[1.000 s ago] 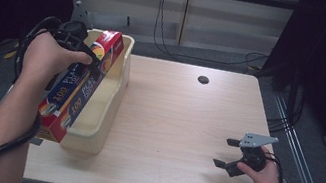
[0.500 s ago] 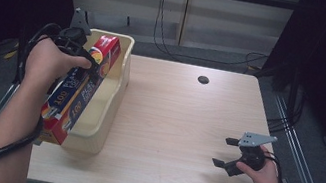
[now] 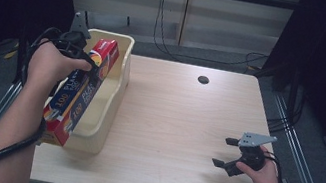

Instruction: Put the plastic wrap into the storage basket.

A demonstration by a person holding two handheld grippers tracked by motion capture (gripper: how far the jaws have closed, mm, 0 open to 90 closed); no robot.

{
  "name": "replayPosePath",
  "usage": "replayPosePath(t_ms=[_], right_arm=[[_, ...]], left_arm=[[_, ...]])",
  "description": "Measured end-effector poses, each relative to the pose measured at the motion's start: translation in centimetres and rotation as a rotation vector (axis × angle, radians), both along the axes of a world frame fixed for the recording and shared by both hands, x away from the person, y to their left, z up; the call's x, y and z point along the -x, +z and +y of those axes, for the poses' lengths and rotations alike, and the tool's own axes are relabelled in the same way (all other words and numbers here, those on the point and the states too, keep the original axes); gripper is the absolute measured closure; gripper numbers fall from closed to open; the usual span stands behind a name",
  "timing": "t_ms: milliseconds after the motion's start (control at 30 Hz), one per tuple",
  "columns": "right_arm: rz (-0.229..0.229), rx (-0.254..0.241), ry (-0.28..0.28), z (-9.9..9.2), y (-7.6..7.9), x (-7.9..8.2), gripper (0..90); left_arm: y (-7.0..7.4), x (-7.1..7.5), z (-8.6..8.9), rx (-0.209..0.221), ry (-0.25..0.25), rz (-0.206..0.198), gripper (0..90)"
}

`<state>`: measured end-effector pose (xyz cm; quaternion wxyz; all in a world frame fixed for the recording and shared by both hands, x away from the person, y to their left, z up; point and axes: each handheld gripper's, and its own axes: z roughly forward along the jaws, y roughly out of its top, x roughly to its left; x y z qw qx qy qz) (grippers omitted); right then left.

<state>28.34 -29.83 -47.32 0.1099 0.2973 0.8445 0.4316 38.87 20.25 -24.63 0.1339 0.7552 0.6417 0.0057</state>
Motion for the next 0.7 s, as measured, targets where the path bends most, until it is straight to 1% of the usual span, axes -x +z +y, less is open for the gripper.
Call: replayPosePath(t_ms=[200,267,300,333,367,400,500,533,567,600,633,667,700], right_arm=[[0.006,-0.002,0.002,0.0,0.0,0.0,4.1],[0.003,-0.001,0.001,0.0,0.0,0.0,4.1],[0.003,-0.001,0.001,0.0,0.0,0.0,4.1],[0.003,0.001,0.005,0.0,0.0,0.0,4.1],[0.001,0.004,0.005,0.0,0.0,0.0,4.1],[-0.001,0.007,0.0,0.0,0.0,0.0,4.1],[0.003,0.003,0.005,0.0,0.0,0.0,4.1],[0.003,0.003,0.005,0.0,0.0,0.0,4.1],[0.005,0.004,0.007,0.0,0.0,0.0,4.1],[0.006,0.004,0.008,0.0,0.0,0.0,4.1],[0.003,0.005,0.008,0.0,0.0,0.0,4.1],[0.003,0.004,0.008,0.0,0.0,0.0,4.1],[0.003,0.003,0.007,0.0,0.0,0.0,4.1]], left_arm=[[-0.7,-0.2,-0.3,0.009,0.013,0.021,40.7],[-1.0,-0.3,-0.3,0.01,0.01,0.013,40.7],[-1.2,-0.3,-0.3,0.017,0.02,0.013,40.7],[-1.2,-0.4,-0.4,0.014,0.02,0.021,40.7],[-1.3,-0.4,-0.4,0.015,0.027,0.018,40.6],[-1.4,-0.5,-0.5,0.016,0.03,0.028,40.6],[-1.6,-0.6,-0.5,0.012,0.032,0.026,40.6],[-1.8,-0.6,-0.6,0.017,0.045,0.025,40.6],[-1.8,-0.7,-0.6,0.023,0.046,0.032,40.6],[-1.9,-0.8,-0.6,0.02,0.047,0.03,40.6],[-2.1,-0.8,-0.7,0.028,0.05,0.033,40.6],[-2.2,-0.8,-0.8,0.023,0.054,0.033,40.6],[-2.3,-0.9,-0.8,0.016,0.045,0.034,40.6]])
